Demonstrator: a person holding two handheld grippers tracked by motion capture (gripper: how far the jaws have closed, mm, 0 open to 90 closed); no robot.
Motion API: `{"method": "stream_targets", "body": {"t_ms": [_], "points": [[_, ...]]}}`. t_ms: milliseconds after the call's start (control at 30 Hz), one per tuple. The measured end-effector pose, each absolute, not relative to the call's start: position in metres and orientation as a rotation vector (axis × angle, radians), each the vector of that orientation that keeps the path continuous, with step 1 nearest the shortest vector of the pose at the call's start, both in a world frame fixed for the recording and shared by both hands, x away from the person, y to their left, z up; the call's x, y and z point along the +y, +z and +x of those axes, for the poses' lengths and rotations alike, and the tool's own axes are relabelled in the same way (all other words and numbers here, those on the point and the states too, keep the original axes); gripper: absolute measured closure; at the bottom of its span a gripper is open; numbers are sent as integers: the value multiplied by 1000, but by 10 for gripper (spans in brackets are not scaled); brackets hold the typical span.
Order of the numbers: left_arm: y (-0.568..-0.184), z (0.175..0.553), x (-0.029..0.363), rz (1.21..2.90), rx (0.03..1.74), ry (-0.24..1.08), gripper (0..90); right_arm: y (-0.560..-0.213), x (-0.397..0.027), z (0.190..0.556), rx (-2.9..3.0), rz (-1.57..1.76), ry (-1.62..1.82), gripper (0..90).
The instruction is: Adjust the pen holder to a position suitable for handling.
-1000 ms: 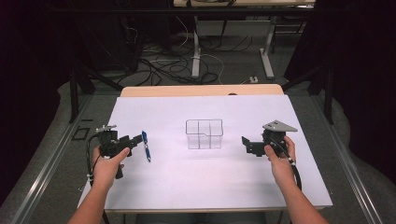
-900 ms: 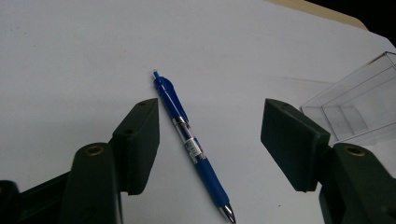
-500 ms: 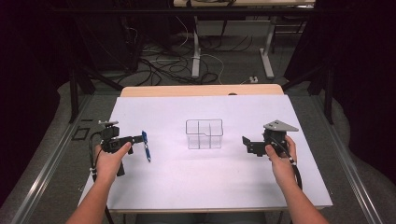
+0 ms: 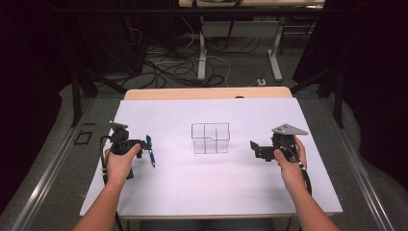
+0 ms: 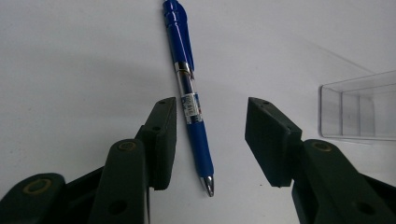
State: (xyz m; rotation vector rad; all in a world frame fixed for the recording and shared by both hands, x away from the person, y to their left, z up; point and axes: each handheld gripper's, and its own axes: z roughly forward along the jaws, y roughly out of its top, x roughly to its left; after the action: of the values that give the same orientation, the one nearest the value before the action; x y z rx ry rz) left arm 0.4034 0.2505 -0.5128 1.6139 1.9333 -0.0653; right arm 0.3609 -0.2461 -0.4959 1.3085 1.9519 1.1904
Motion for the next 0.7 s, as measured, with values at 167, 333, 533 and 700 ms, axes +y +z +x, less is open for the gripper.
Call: {"method": "stream_targets", "body": {"t_ms": [167,333,533,700], "points": [[-519,407,249,1644,1955,-104,581,-497,-247,361,1962,1311,1182,0],[-523,410,244,1636,1993,-95,615,-498,-247,362,1967,1310,1177,0],[-528,413,241,1655,2019,-109,644,-498,-248,362,1969,1319,1174,0],[-532,414,238,1654,2036,-119,676,-499,-249,363,1974,1318,1169,0]]}}
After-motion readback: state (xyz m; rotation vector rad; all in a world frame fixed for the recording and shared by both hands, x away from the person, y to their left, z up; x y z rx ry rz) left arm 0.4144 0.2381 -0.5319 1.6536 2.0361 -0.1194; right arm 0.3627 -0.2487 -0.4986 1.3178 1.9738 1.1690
